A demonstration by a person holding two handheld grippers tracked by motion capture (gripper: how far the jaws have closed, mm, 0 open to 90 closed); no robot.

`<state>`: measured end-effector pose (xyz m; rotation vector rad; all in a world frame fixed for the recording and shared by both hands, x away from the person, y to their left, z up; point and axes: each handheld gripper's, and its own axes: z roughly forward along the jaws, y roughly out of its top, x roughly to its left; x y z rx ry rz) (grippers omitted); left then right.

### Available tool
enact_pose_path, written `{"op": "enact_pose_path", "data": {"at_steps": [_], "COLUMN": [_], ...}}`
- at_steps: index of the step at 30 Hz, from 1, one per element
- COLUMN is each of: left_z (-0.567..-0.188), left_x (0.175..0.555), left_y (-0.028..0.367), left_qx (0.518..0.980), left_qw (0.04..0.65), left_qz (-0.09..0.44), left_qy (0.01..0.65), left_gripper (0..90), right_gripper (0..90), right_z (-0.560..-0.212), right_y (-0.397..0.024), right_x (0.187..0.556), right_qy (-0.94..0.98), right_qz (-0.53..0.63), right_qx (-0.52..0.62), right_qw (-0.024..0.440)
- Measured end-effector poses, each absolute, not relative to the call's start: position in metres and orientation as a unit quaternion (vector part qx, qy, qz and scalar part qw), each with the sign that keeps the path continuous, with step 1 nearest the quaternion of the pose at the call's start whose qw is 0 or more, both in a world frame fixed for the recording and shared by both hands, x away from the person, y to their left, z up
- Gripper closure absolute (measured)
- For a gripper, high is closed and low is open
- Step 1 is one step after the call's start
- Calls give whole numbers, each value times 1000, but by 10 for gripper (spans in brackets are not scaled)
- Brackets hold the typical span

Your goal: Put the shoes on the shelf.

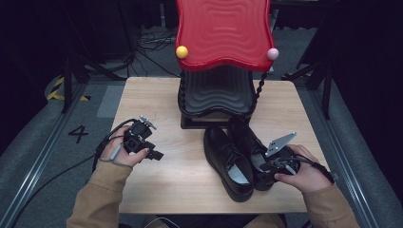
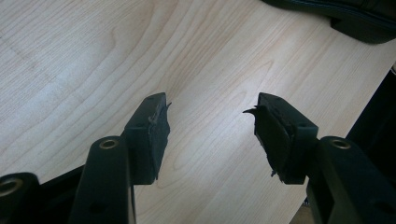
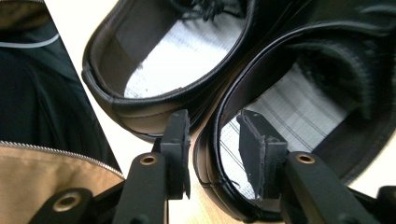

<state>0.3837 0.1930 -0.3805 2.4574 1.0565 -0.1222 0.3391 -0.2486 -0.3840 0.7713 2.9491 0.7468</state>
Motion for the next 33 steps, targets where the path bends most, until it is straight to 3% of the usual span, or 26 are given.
{"op": "enact_pose_path", "data": {"at_steps": [12, 21, 33], "left_z": [-381, -382, -386], "left_x": [376, 366, 362], "left_y": [199, 208, 208], "left_qx": [886, 879, 874], "left_qw": [234, 234, 225], "left_qz": [-33, -19, -8], "left_qy": [398, 415, 430], "left_gripper": [445, 438, 454], "right_gripper": [580, 526, 461], "right_z": [-379, -391, -397], "right_y": [-241, -230, -217], "right_x": [344, 358, 362], "right_qy": [910, 868, 861], "right_qz": [243, 232, 237], "right_qx": [335, 440, 450], "right_qw": [30, 3, -15]}}
